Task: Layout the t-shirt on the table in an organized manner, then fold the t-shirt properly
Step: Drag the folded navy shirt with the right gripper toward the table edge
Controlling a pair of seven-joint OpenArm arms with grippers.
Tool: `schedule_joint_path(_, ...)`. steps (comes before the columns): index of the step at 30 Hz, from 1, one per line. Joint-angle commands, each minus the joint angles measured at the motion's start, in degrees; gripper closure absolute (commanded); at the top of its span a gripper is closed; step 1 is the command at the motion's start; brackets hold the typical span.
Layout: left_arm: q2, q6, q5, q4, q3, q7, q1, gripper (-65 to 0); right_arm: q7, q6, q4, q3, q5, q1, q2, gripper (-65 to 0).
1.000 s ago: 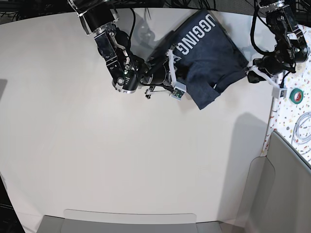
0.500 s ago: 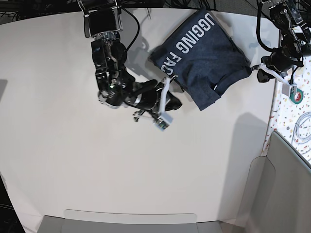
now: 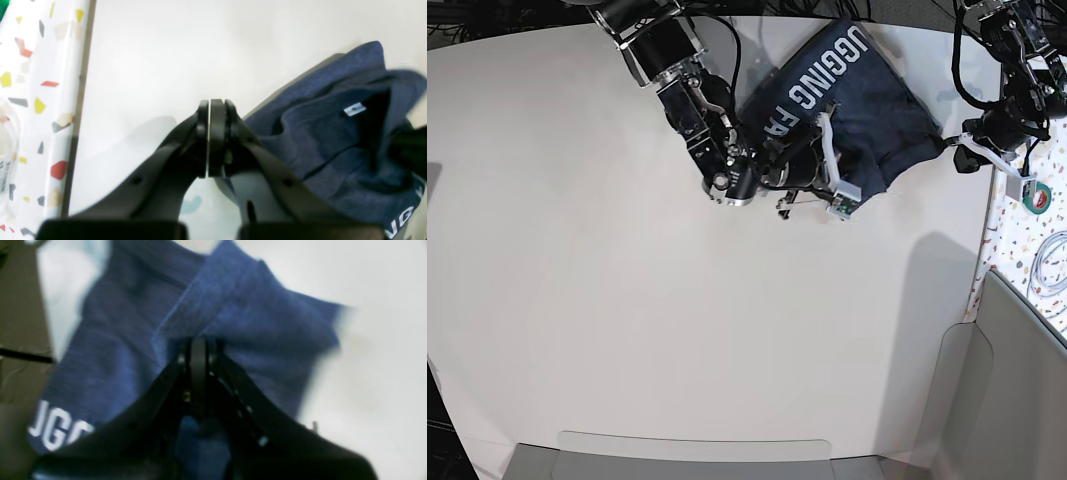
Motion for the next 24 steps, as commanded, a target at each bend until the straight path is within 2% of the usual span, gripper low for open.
schedule_joint_path(1, -0.9, -0.2, -0.7, 0.8, -0.3, -1.1, -0.2, -1.1, 1.1, 0.3, 1.4, -0.3, 1.7, 1.1, -0.4, 0.0)
schedule_joint_path(8, -0.8, -0.2, -0.7, 0.8, -0.3, -1.1, -0.2, -1.1, 1.3, 0.3, 5.8, -1.2, 10.4, 2.5, -0.4, 0.0)
schedule_joint_path(10, 0.2, -0.2, -0.7, 0.8, -0.7, -1.1, -0.1, -1.1, 1.3, 0.3, 7.1, -1.2, 13.2, 3.0, -0.4, 0.0)
schedule_joint_path(14, 0.7, -0.2, -0.7, 0.8, -0.7, -1.1, -0.1, -1.1, 1.3, 0.3, 8.7, -1.2, 16.0, 3.1, -0.4, 0.0)
schedule_joint_path(19, 0.8, -0.2, -0.7, 0.8, -0.7, -1.1, -0.1, -1.1, 1.3, 0.3, 3.8, -5.1, 15.1, 3.2, -0.4, 0.0)
schedule_joint_path(24, 0.8, -0.2, -0.6, 0.8, -0.7, -1.1, -0.1, -1.1, 2.0, 0.3, -7.9, -9.1, 10.0, 4.4, -0.4, 0.0)
